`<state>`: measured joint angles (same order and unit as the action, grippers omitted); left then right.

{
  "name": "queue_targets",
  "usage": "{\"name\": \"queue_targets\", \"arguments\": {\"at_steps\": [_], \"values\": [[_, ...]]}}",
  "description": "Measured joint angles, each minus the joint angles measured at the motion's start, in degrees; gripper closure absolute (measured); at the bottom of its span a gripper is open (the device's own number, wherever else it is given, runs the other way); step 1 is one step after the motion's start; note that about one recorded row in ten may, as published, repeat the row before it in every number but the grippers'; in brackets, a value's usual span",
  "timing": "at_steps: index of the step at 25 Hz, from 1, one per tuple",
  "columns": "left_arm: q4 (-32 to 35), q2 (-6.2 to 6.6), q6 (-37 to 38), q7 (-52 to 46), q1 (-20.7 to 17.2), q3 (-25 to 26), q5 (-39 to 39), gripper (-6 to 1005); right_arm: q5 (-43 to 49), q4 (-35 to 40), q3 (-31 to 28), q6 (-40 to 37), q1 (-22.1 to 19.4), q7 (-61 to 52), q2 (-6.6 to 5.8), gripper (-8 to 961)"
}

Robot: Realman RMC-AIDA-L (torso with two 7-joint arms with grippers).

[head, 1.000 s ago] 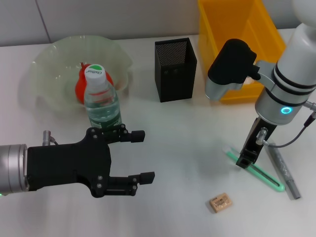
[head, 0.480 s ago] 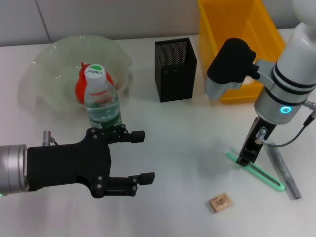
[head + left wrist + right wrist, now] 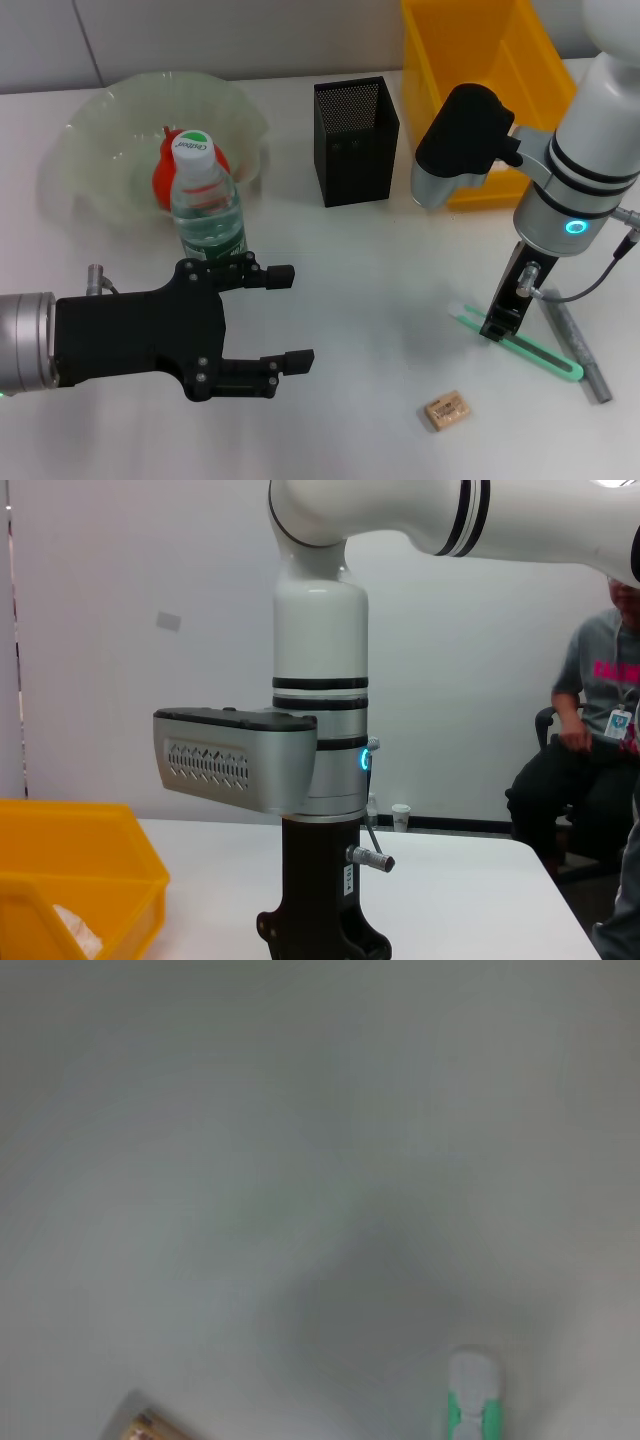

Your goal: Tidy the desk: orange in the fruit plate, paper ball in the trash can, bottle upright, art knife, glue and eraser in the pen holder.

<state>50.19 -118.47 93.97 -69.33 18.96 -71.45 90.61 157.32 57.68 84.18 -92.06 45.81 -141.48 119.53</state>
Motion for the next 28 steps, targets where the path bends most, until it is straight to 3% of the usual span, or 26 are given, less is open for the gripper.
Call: {"name": "queue_targets", "arguments": {"at_steps": [18,23,28], "values": [[0.1,0.0,0.2,0.0,0.0,0.0,0.0,189,-0.1,2.5,-0.4,0.1,-0.2,-0.7,0.0,820],[0.1,0.0,0.2,0.0,0.0,0.0,0.0,189,-0.3,2.8,-0.6,0.1,-0.1,-0.9,0.0,905],[0.1,0.0,0.2,0.0,0.0,0.0,0.0,189,-0.3,2.8,-0.5,0.3,-0.1,-0.9,0.0,901]]}}
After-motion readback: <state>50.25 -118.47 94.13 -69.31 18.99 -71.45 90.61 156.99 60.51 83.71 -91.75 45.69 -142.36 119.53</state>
